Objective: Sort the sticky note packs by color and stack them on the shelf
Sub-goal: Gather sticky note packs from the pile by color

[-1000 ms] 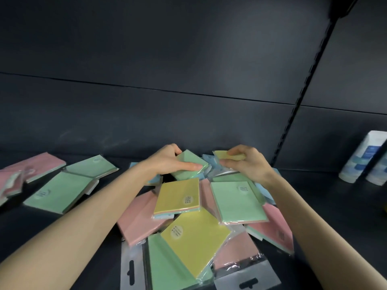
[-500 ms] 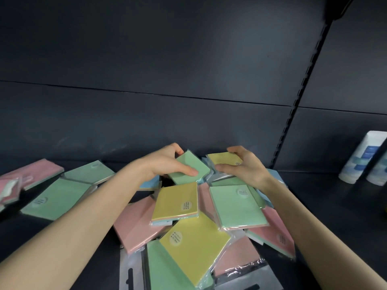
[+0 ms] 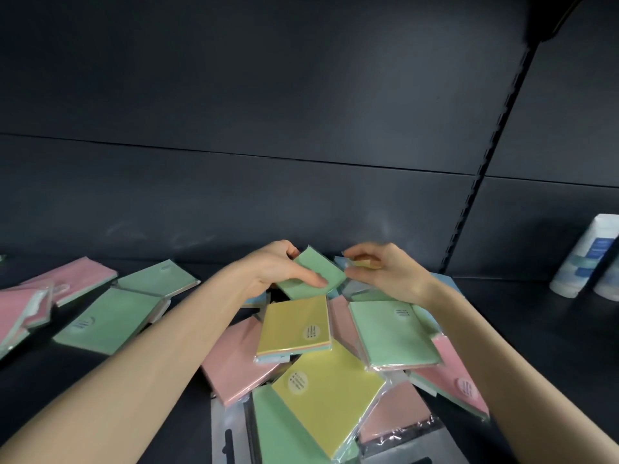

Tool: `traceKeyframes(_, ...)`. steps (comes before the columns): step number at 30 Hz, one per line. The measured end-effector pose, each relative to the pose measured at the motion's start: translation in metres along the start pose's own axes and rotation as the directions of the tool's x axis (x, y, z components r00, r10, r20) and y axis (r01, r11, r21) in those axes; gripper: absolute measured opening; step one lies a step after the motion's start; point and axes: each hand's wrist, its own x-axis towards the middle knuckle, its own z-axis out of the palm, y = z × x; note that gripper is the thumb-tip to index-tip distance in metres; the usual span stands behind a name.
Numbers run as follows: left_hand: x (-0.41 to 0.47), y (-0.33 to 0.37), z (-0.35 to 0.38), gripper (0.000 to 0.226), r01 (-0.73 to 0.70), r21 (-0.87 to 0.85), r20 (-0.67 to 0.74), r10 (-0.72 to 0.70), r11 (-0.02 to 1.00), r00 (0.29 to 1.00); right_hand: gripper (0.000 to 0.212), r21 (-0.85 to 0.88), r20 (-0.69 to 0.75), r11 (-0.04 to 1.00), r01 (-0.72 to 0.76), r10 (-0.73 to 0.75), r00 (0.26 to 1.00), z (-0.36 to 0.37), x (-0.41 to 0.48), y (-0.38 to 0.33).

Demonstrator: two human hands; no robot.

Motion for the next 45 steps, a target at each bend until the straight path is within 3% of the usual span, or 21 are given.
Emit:
traceKeyframes(10,0.004,-0.006,0.006,0.043,0.016,-0.271,0.010,-0.014,0.962,1.000,0.026,0.019,-0.025,1.000,-0.017,0.017,1.000,0.001,-0.005,0.003)
traceKeyframes(14,0.005,-0.007,0.009,0.061,-0.005,-0.332,-0.027,-0.004,0.943,1.000,0.031,0.026,-0.042,1.000,0.013,-0.012,0.999,0.001,-0.008,0.003)
traceKeyframes(23,0.005,-0.002,0.001,0.076,-0.178,-0.350,-0.122,0.143,0.920,0.982,0.045,0.052,-0.174,0.998,0.035,-0.026,0.984,-0.003,-0.008,0.005)
traceKeyframes(27,0.001,-0.001,-0.002,0.047,-0.227,-0.278,-0.101,0.207,0.933,0.973,0.073,0.024,-0.197,0.999,0.038,-0.033,0.980,0.000,-0.007,0.006)
traceKeyframes(30,0.001,0.004,-0.008,0.039,-0.289,-0.271,-0.174,0.249,0.918,0.953,0.083,0.002,-0.158,1.000,0.031,-0.030,0.987,0.000,-0.006,0.006)
traceKeyframes(34,-0.002,0.013,-0.015,0.042,-0.366,-0.293,-0.192,0.320,0.883,0.928,0.060,0.085,-0.132,0.995,0.048,-0.036,0.991,0.003,-0.006,0.005)
traceKeyframes(38,-0.007,0.018,-0.014,0.038,-0.419,-0.358,-0.188,0.376,0.834,0.908,0.055,0.170,-0.191,0.981,0.092,-0.058,0.980,0.000,-0.005,0.003)
traceKeyframes(42,-0.012,0.025,-0.014,0.036,-0.419,-0.514,-0.157,0.397,0.749,0.904,0.043,0.373,-0.187,0.914,0.157,-0.092,0.978,-0.005,-0.010,-0.008)
traceKeyframes(45,-0.013,0.026,-0.011,0.036,-0.412,-0.524,-0.144,0.400,0.746,0.905,0.026,0.447,-0.241,0.874,0.191,-0.089,0.967,-0.008,-0.014,-0.015)
